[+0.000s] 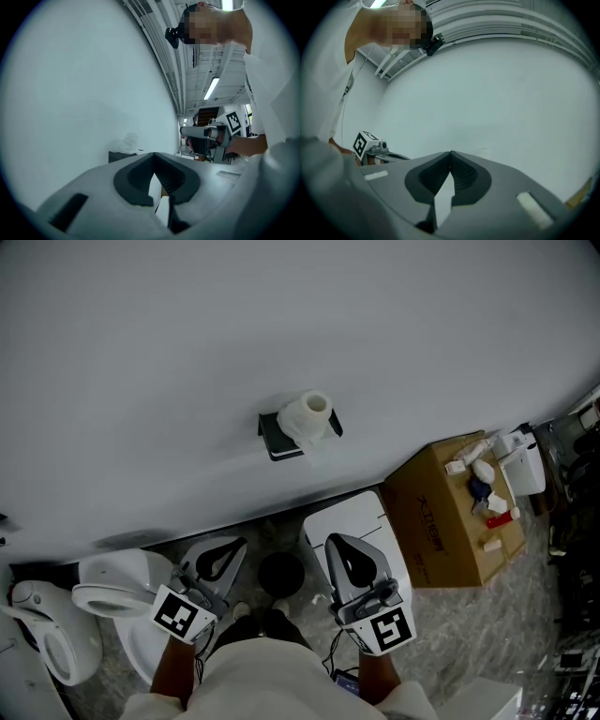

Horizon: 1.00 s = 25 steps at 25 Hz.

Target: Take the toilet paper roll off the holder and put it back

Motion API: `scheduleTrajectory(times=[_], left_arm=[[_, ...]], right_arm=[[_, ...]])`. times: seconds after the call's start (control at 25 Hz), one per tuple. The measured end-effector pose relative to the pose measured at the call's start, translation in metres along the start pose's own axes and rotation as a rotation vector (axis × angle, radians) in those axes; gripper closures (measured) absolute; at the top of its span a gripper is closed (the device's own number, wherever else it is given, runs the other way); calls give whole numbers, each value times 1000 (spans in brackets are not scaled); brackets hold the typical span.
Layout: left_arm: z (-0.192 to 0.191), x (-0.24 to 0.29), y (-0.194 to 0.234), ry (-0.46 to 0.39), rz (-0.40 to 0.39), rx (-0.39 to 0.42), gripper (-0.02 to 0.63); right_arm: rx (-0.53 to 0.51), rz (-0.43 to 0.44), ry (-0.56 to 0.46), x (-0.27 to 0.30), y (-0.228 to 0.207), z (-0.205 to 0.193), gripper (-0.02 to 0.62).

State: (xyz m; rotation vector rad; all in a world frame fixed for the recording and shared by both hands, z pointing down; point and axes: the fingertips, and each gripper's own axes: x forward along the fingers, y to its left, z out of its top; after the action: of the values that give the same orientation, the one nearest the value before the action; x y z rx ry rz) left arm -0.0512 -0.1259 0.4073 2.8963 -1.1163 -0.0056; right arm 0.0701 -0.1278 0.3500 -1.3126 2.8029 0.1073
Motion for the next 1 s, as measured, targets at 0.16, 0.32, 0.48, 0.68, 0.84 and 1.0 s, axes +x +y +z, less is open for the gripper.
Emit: scheduleTrajectory(times=[0.16,0.32,0.48,0.68,0.84,1.0], left_arm=[[3,-4,-4,-2,2,8,607],[5,-6,-10,-4,-2,15,607],[3,-9,-8,3,13,9,607],[-1,-4,-11,11,7,5,607],[0,-1,-13,11,0,4,607],[1,-1,-12,9,3,4,607]], right_arm=[[19,19,-4,-3,5,-1,595],[18,27,0,-4,9,-2,592],[27,31,5,-3,11,-3,592],[25,56,-14,7,15,5,591],[20,54,-18,9,14,8,591],[7,48,-20,8,11,12,591]])
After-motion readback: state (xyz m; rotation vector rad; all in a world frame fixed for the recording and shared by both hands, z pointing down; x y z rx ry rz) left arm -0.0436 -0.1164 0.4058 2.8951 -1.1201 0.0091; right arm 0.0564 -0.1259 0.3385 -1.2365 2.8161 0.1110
